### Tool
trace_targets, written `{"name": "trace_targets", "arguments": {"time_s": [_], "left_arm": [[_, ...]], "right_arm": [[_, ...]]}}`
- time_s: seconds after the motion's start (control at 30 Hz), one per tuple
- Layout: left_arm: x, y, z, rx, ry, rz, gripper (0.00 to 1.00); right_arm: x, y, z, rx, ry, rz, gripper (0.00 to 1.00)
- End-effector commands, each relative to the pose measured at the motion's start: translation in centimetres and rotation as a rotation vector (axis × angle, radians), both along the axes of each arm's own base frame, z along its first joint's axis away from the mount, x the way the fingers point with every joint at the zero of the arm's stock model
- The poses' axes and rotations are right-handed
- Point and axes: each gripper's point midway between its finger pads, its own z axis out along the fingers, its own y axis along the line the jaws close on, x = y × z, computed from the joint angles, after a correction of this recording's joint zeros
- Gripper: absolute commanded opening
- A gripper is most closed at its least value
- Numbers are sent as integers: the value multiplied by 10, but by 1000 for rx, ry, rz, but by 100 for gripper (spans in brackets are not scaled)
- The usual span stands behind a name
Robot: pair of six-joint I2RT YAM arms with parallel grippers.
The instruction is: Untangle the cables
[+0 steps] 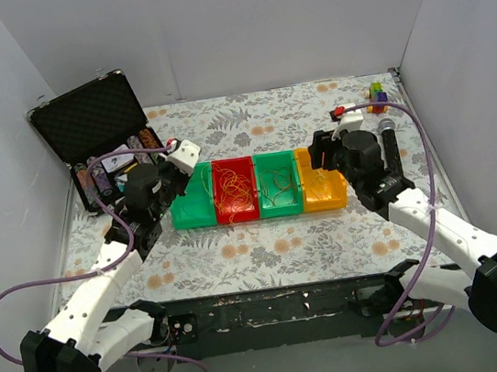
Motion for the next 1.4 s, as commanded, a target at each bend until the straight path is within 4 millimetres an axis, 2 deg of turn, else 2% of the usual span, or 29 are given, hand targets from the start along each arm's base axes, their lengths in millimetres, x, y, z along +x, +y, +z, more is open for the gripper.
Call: {"name": "trace_targets", "arguments": {"time_s": [0.0,0.07,0.4,0.47,0.53,0.77,0.87,1.0,1.03,1.2,1.37], "left_arm": [[7,3,13,-33,-73,5,0],[7,-1,14,-49,-87,-40,0],[24,1,48,-83,-181,-41,0],[24,0,41,-73,-149,-53,0],[17,-3,26,-64,-108,-81,0],[-13,0,-42,-4,61,-130,0],[-19,0,-54,22,67,-151,0],[-15,3,-70,49,90,-137,0],[-11,1,-66,43,69,-132,0],[-1,1,-78,60,68,-124,0],[9,4,-98,107,118,-103,0]], "right_arm": [[0,2,36,51,-72,11,69],[-2,1,36,57,-75,12,69],[-6,3,34,67,-70,28,69],[-7,3,32,69,-63,27,69],[-7,3,32,75,-63,25,69],[-8,2,34,79,-64,21,69],[-8,1,31,79,-59,19,69],[-11,2,31,95,-56,21,68],[-11,2,31,97,-57,20,68],[-13,2,31,98,-55,22,68],[-14,1,32,97,-54,22,68]]}}
